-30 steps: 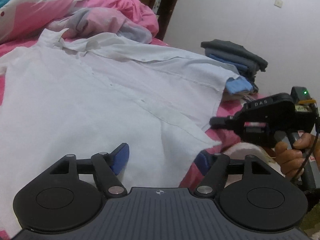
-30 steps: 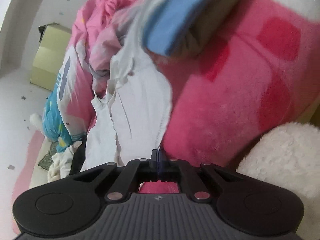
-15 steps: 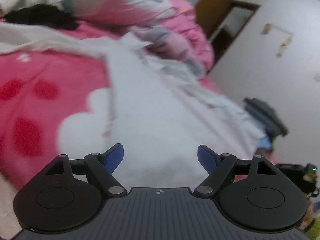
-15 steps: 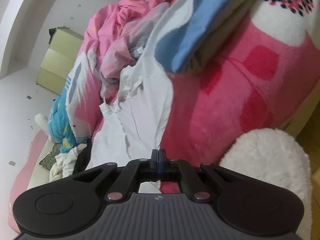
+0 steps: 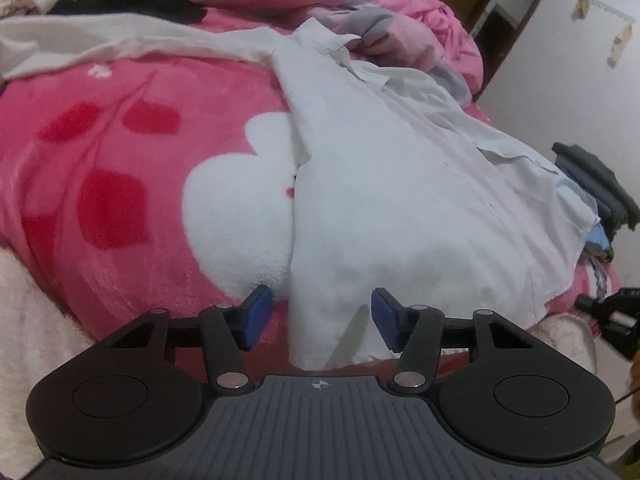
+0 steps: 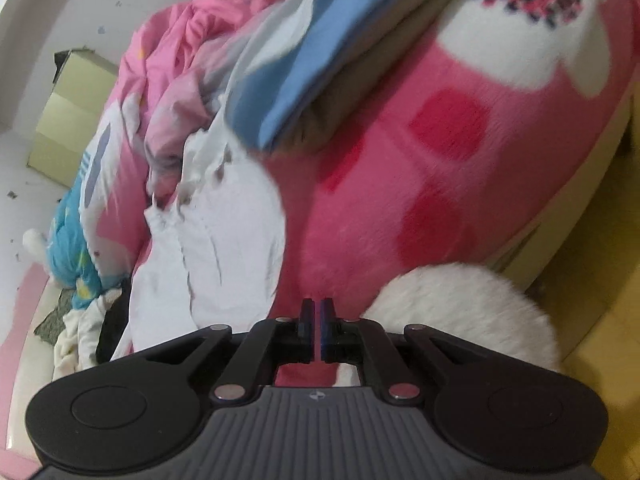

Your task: Fold clothes

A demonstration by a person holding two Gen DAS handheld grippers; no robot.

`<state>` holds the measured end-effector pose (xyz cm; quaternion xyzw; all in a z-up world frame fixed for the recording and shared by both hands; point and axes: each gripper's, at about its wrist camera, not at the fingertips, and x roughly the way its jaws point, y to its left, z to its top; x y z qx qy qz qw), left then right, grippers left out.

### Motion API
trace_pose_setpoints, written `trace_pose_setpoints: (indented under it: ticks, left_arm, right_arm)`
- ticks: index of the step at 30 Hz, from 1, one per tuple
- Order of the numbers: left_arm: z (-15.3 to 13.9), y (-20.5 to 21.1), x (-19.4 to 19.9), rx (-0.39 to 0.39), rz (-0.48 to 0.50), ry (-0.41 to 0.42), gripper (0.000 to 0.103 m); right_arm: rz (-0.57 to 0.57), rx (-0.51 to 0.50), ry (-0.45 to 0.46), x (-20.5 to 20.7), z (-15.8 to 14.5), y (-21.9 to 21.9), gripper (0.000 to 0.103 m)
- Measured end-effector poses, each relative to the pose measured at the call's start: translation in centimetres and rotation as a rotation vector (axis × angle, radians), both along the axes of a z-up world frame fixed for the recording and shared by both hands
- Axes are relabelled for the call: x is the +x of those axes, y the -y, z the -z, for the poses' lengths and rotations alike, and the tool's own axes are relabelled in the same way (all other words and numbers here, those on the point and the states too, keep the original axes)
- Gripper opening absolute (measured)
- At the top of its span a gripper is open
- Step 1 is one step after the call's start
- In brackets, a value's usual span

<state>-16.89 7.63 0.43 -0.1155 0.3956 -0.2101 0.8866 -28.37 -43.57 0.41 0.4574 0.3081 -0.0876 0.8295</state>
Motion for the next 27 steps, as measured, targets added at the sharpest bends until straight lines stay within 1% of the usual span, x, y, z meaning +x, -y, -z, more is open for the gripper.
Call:
trace_pose_setpoints:
  ticks: [3,4,5,6,7,9,10,11,12,14,16,17,18,21,25,27]
  left_arm:
    - [-1.3,-0.1,-0.6,0.051,0.005,0.054,0.058]
    - [-1.7,-0.1,-0.7,0.068,0.007,0.077,0.058]
    - [-2.2,0.0,-0.8,0.083,0.01,0.1,0.058]
    - [-2.6,0.2,-0.8,0.095,0.013,0.121,0.058]
    - [-3.0,0.4,-0.6,0.104,0.017,0.143,0.059]
    - [-3.7,1.2,-0.2,0.111,0.032,0.181,0.06]
    - [-3.9,1.7,0.1,0.109,0.041,0.196,0.06]
    - [-4.0,2.2,0.5,0.107,0.05,0.207,0.061]
    - [-4.0,2.8,0.9,0.105,0.059,0.213,0.061]
    - [-4.1,4.0,1.8,0.103,0.078,0.227,0.061]
    - [-4.0,5.2,2.5,0.107,0.106,0.244,0.061]
    - [-3.9,5.7,2.8,0.114,0.123,0.254,0.061]
    - [-3.7,6.2,3.0,0.124,0.139,0.263,0.061]
    - [-3.2,7.7,4.3,0.142,0.185,0.277,0.061]
    - [-3.2,9.2,6.3,0.153,0.23,0.294,0.061]
    - [-3.5,9.9,7.8,0.17,0.251,0.317,0.062]
  right_arm:
    - [0.022,-0.071,0.04,-1.0,-2.4,1.3,0.005]
    - [0.029,-0.106,0.056,-1.2,-3.3,1.7,0.01]
    - [0.032,-0.166,0.072,-1.0,-4.4,2.0,0.017]
    - [0.033,-0.237,0.085,-0.7,-5.7,2.3,0.02]
    - [0.027,-0.314,0.092,-0.1,-6.8,2.5,0.025]
    - [-0.013,-0.487,0.102,1.8,-9.1,2.1,0.027]
    - [-0.055,-0.579,0.113,3.2,-9.9,1.5,0.029]
    - [-0.098,-0.666,0.125,4.5,-10.7,0.9,0.034]
    - [-0.147,-0.767,0.136,6.0,-11.2,0.0,0.037]
    - [-0.235,-0.983,0.138,8.9,-11.5,-1.9,0.041]
    - [-0.287,-1.19,0.089,11.6,-11.1,-3.5,0.041]
    - [-0.31,-1.26,0.066,12.7,-10.8,-3.9,0.041]
    - [-0.339,-1.298,0.053,13.7,-10.5,-4.1,0.041]
    - [-0.447,-1.352,0.058,16.3,-10.0,-5.5,0.041]
    - [-0.622,-1.443,0.105,20.3,-8.7,-9.4,0.041]
    - [-0.708,-1.455,0.124,22.7,-7.9,-11.6,0.041]
